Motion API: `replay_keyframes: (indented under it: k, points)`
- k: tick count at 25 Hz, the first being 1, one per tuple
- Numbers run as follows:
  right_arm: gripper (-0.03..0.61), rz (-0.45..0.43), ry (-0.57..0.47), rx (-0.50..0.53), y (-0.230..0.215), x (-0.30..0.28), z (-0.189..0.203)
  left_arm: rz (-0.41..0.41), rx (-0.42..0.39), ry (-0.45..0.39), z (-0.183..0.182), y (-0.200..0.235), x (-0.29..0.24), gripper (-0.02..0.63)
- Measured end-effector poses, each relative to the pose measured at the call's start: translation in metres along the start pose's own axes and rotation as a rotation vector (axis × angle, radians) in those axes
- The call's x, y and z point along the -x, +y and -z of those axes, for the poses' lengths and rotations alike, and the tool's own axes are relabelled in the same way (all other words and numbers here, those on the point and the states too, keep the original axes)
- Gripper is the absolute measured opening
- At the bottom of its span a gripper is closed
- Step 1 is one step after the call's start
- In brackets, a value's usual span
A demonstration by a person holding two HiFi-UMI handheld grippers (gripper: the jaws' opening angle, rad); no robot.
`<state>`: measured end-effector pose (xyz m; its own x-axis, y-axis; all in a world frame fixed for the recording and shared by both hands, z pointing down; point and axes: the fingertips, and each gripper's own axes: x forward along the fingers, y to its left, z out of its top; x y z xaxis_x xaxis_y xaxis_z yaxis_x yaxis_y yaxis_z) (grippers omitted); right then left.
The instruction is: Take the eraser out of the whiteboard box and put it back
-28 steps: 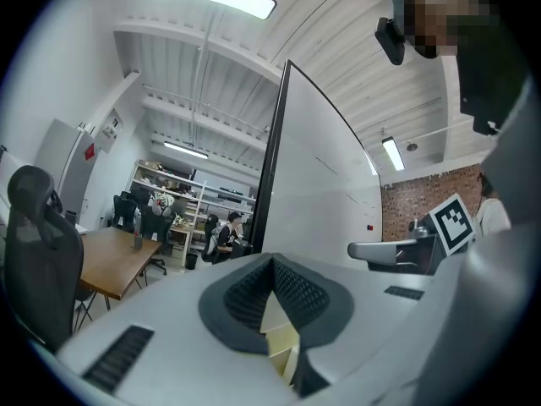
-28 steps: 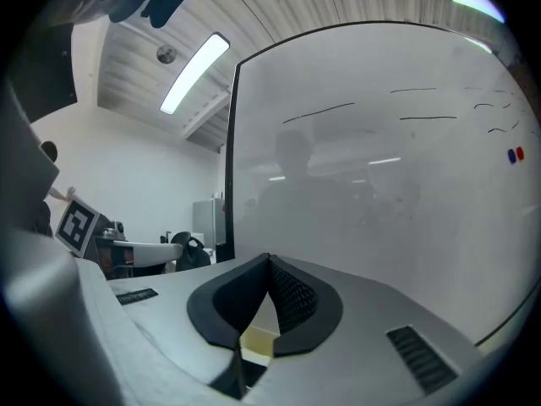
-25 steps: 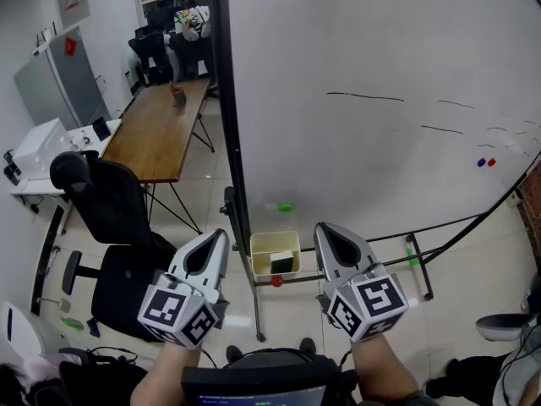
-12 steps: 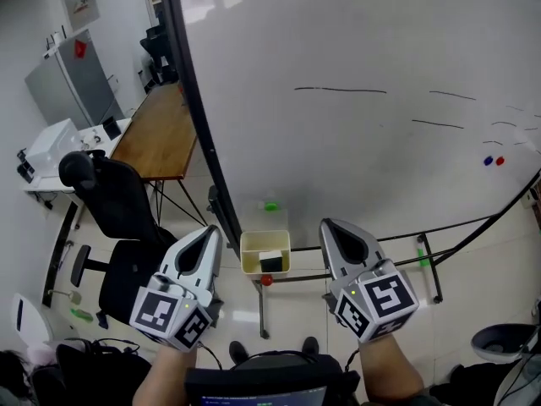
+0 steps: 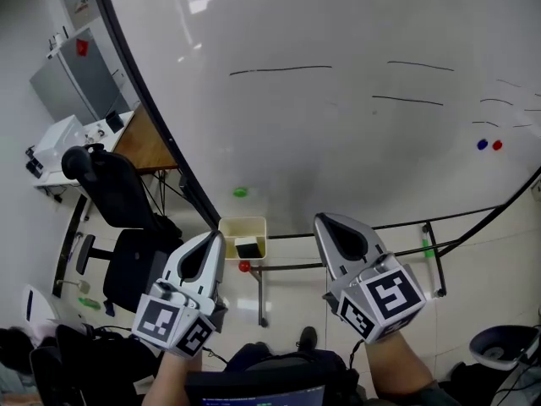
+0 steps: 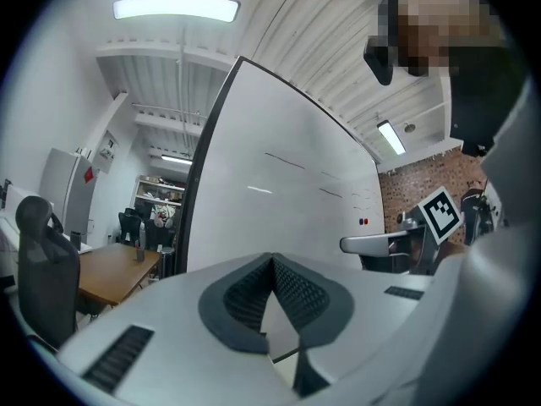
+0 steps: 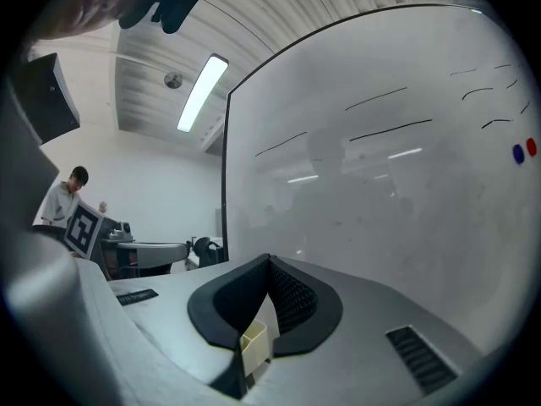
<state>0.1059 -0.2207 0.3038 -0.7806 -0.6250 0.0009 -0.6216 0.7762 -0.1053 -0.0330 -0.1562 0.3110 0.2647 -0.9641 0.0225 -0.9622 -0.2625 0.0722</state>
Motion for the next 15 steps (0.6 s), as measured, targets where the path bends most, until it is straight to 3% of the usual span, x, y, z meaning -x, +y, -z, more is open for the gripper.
replay_keyframes:
  k: [15]
  points:
    - [0.012,0.114,0.022,0.048,0.046,0.069,0.005,0.107,0.091,-0.022,0.016,-0.032,0.055,0.034]
